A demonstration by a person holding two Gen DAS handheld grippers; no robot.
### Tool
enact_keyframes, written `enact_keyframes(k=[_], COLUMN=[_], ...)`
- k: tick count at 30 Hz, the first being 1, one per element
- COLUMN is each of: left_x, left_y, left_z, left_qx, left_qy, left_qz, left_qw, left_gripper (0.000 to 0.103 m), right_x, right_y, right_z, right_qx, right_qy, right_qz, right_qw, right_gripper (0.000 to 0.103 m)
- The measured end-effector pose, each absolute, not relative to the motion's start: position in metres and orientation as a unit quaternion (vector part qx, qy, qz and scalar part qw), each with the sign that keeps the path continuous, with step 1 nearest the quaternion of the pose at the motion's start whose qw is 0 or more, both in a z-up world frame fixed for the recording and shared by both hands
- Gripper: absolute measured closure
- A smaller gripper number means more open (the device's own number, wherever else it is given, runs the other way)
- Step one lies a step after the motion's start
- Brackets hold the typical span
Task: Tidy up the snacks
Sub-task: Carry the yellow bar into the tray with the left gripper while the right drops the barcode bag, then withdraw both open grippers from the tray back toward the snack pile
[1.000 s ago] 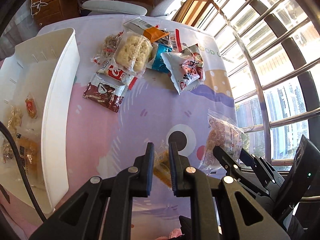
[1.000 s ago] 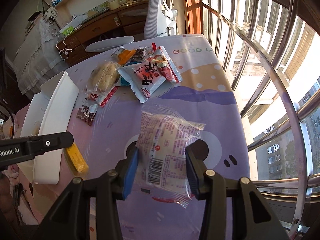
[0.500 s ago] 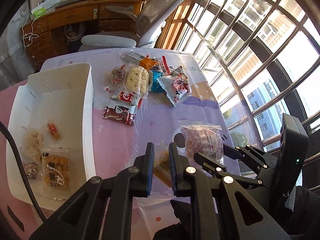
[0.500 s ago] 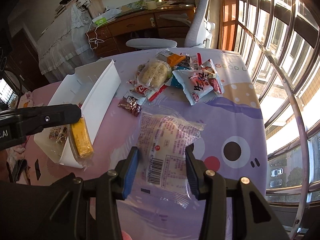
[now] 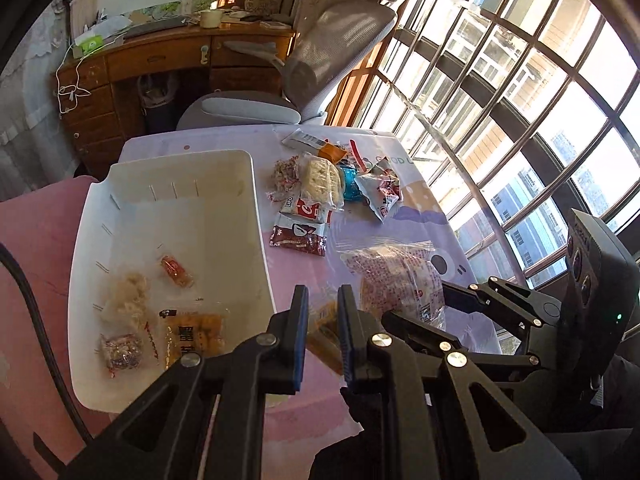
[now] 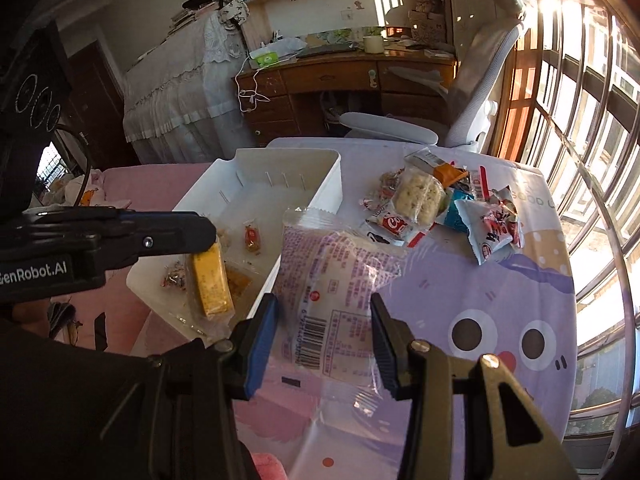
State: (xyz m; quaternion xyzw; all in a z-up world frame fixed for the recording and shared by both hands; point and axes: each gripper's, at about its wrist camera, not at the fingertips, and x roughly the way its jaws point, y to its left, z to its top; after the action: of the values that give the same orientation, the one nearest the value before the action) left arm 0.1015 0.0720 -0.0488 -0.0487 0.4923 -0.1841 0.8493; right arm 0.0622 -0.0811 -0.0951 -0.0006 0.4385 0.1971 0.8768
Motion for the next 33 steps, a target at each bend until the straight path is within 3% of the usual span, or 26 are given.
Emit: enact_keyframes(k=[26, 30, 33], left_x=[0.112, 0.114, 0.114], left_y=[0.235, 0.239, 0.237], left_z=[-0.06, -0.062, -0.063], left_qx=[-0.055, -0.049, -0.038], left_qy=[0.487, 0.488, 0.493], left_qz=[-0.141, -0.144, -0.143], left_qw=[0.86, 0.859, 0.858], left_gripper=[0.088, 0.065, 0.05], right_x=[0.066, 0.07, 0.07], right_y=[0.05, 0.054, 0.053], right_z=[-0.09, -0.096, -0.099], right_qx=[0.028, 0.035, 0.042], right_qy=[0.408, 0.421, 0.426], right_qz=[0.188, 0.173, 0.166], right_qw=[0.893, 0.89, 0.889], right_gripper=[0.056, 0.041, 0.04])
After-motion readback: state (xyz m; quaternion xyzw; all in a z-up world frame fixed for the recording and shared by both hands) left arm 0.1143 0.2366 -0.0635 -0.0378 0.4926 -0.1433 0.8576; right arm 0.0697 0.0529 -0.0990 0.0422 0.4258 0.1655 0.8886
